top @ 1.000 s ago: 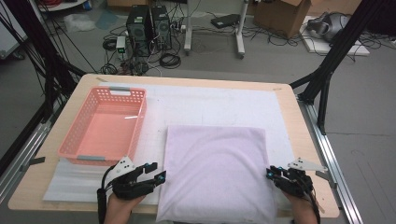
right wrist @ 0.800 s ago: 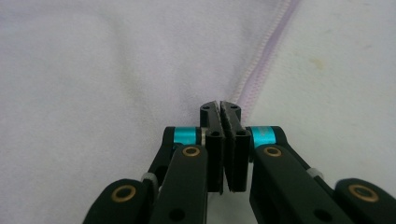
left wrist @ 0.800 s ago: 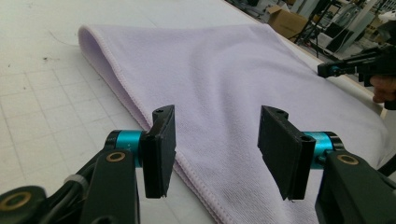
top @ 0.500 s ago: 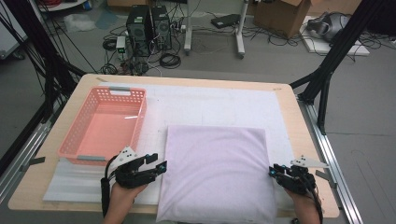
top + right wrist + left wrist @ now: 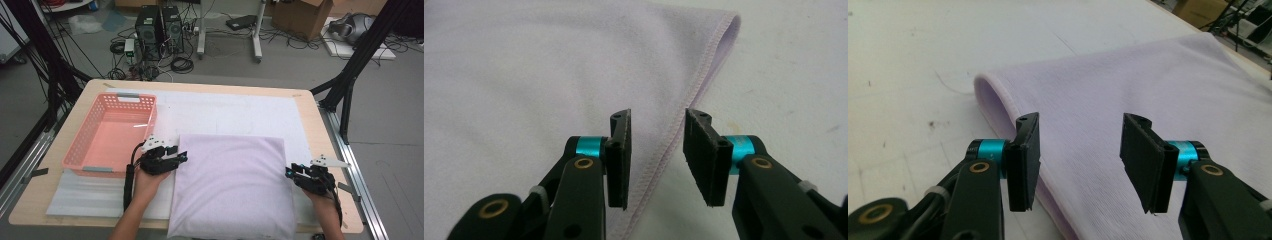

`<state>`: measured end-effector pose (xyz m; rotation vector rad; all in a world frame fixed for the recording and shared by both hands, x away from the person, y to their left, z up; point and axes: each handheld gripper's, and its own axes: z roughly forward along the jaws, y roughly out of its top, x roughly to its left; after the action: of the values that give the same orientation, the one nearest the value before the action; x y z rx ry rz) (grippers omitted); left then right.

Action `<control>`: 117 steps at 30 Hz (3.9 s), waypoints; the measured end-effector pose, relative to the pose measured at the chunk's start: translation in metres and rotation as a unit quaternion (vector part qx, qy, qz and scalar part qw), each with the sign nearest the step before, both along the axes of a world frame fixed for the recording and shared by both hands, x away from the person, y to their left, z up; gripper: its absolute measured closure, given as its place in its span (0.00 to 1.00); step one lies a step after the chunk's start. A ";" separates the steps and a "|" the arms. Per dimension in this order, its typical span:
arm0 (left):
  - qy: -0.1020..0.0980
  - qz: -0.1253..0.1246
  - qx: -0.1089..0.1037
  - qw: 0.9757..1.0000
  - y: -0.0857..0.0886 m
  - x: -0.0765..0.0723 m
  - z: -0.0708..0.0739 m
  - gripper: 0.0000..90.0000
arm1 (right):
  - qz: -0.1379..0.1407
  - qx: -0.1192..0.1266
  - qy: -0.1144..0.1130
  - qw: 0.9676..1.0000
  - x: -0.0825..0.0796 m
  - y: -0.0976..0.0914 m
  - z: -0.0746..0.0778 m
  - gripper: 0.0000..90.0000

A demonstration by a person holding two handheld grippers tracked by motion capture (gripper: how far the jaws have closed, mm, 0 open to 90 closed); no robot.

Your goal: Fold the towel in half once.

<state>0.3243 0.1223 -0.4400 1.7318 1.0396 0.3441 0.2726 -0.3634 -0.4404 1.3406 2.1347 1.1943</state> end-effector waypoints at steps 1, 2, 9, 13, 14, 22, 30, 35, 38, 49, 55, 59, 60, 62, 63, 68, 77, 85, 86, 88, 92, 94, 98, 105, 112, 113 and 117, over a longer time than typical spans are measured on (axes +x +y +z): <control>0.001 0.001 0.003 1.000 -0.001 0.004 -0.001 0.59 | 0.002 -0.001 -0.001 1.000 0.001 -0.001 -0.001 0.70; 0.010 -0.001 0.012 1.000 -0.002 0.008 -0.001 0.60 | 0.002 -0.002 0.000 1.000 0.001 -0.001 -0.001 0.70; 0.012 0.008 0.044 0.999 -0.009 0.030 -0.006 0.66 | 0.007 -0.002 0.004 1.000 0.002 -0.002 -0.002 0.71; 0.027 0.021 0.072 0.997 -0.013 0.037 -0.010 0.63 | 0.014 -0.003 0.003 1.000 0.006 -0.001 -0.003 0.71; 0.028 0.021 0.080 0.996 -0.014 0.038 -0.010 0.63 | 0.015 -0.004 0.003 1.000 0.007 0.000 -0.003 0.71; 0.052 0.035 0.095 0.994 -0.016 0.046 -0.012 0.61 | 0.006 -0.014 0.005 1.000 0.026 0.007 -0.003 0.62; 0.049 0.038 0.101 0.993 -0.016 0.046 -0.012 0.77 | -0.014 -0.040 0.025 0.999 0.055 0.011 -0.009 0.55; 0.048 0.027 0.099 0.994 -0.019 0.046 -0.012 0.92 | -0.022 -0.036 0.020 0.999 0.062 0.010 -0.010 0.61; 0.056 0.035 0.086 0.994 -0.019 0.046 -0.012 0.94 | -0.025 -0.033 0.021 0.999 0.068 0.011 -0.010 0.59; 0.071 0.044 0.064 0.994 -0.020 0.047 -0.012 0.96 | 0.003 -0.053 0.019 0.998 0.083 0.027 -0.008 0.95; 0.037 0.016 0.026 0.999 -0.020 0.049 -0.006 0.96 | 0.014 -0.009 0.011 1.000 0.087 0.010 -0.007 0.96; 0.029 0.023 0.019 0.999 -0.018 0.057 0.000 0.96 | 0.014 -0.015 0.000 1.000 0.093 0.003 -0.001 0.96; 0.026 0.023 0.015 0.999 -0.018 0.060 0.002 0.96 | 0.012 -0.016 -0.004 1.000 0.094 0.002 0.002 0.96; 0.020 0.029 -0.002 0.999 -0.017 0.063 0.005 0.96 | 0.004 -0.013 -0.010 1.000 0.097 -0.001 0.007 0.96; 0.025 0.030 0.001 0.999 -0.018 0.066 0.006 0.96 | 0.000 -0.011 -0.012 1.000 0.099 -0.003 0.009 0.96; 0.019 0.035 -0.006 0.999 -0.021 0.078 0.013 0.96 | -0.007 -0.015 -0.027 0.999 0.110 -0.007 0.017 0.96; 0.007 0.055 -0.016 0.998 -0.020 0.099 0.017 0.96 | -0.020 -0.016 -0.048 0.999 0.134 -0.005 0.025 0.96; -0.007 0.044 -0.020 0.999 -0.022 0.116 0.022 0.96 | -0.031 -0.019 -0.053 0.998 0.156 -0.005 0.025 0.96; -0.010 0.043 -0.021 0.999 -0.023 0.118 0.022 0.96 | -0.034 -0.017 -0.056 0.998 0.157 -0.005 0.025 0.96; -0.010 0.043 -0.018 0.999 -0.023 0.121 0.023 0.96 | -0.038 -0.016 -0.054 0.998 0.160 -0.005 0.024 0.96; -0.004 0.048 -0.019 0.999 -0.023 0.125 0.019 0.95 | -0.043 -0.007 -0.053 0.998 0.163 -0.006 0.019 0.95; 0.008 0.046 -0.013 0.999 -0.023 0.126 0.015 0.94 | -0.046 -0.005 -0.049 0.998 0.164 -0.004 0.018 0.88; 0.015 0.036 -0.014 0.999 -0.023 0.124 0.016 0.78 | -0.057 0.006 -0.038 0.998 0.163 -0.008 0.017 0.71; 0.007 0.002 -0.027 1.000 -0.026 0.116 0.024 0.70 | -0.035 0.011 -0.046 0.998 0.153 -0.007 0.030 0.68; -0.015 -0.010 -0.042 0.999 -0.028 0.098 0.026 0.69 | -0.013 0.009 -0.042 0.999 0.136 -0.006 0.036 0.67; -0.012 -0.014 -0.040 0.999 -0.027 0.095 0.026 0.69 | -0.012 0.010 -0.037 0.999 0.133 -0.006 0.037 0.66; -0.019 -0.019 -0.046 0.999 -0.026 0.080 0.023 0.68 | 0.005 0.003 -0.024 1.000 0.122 -0.006 0.040 0.63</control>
<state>0.4038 0.0963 -0.4169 1.6548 0.9785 0.3005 0.3943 -0.3699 -0.4002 1.2934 2.1087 1.2252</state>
